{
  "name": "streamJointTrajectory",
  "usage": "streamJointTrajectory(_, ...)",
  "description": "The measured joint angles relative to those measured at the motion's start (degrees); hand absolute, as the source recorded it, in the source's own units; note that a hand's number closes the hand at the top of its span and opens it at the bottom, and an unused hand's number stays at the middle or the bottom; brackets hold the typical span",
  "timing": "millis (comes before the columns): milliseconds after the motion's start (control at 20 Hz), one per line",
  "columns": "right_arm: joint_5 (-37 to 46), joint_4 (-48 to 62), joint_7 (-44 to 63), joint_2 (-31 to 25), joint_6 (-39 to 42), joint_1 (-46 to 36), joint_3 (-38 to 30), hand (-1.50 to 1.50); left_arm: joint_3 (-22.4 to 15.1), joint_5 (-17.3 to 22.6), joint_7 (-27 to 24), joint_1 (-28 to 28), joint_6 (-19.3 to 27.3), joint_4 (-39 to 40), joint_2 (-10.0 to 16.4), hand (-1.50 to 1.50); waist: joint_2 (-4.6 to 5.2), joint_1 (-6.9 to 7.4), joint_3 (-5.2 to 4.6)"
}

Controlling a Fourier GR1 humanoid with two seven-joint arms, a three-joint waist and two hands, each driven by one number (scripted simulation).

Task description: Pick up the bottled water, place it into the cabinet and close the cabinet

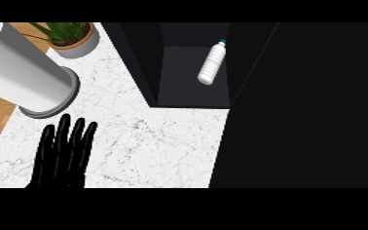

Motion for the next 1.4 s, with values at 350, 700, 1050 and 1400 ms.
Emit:
streamJointTrajectory(350, 9.04, -3.87, 2.06, -0.05, -0.27, -1.43, 7.1, 1.5, 6.49, 5.78, -4.74, 12.74, -5.9, -7.18, 5.04, -1.5, -0.29, 0.23, -0.16)
streamJointTrajectory(700, 15.38, -4.67, 9.2, 2.89, -1.02, -6.03, 12.94, 1.5, 13.22, 11.84, -7.94, 20.52, -13.03, -9.0, 8.14, -1.5, -0.21, 0.56, -0.11)
streamJointTrajectory(1050, 13.15, -2.8, 13.78, 5.57, -0.11, -9.87, 14.3, 1.5, 18.99, 14.85, -10.17, 26.32, -19.15, -8.98, 10.06, -1.5, -0.06, 1.41, 0.0)
streamJointTrajectory(1400, 8.82, -0.6, 16.65, 4.63, -2.64, -15.02, 15.75, 1.5, 24.97, 20.17, -11.78, 30.17, -25.6, -8.37, 11.72, -1.5, 0.11, 2.11, 0.04)
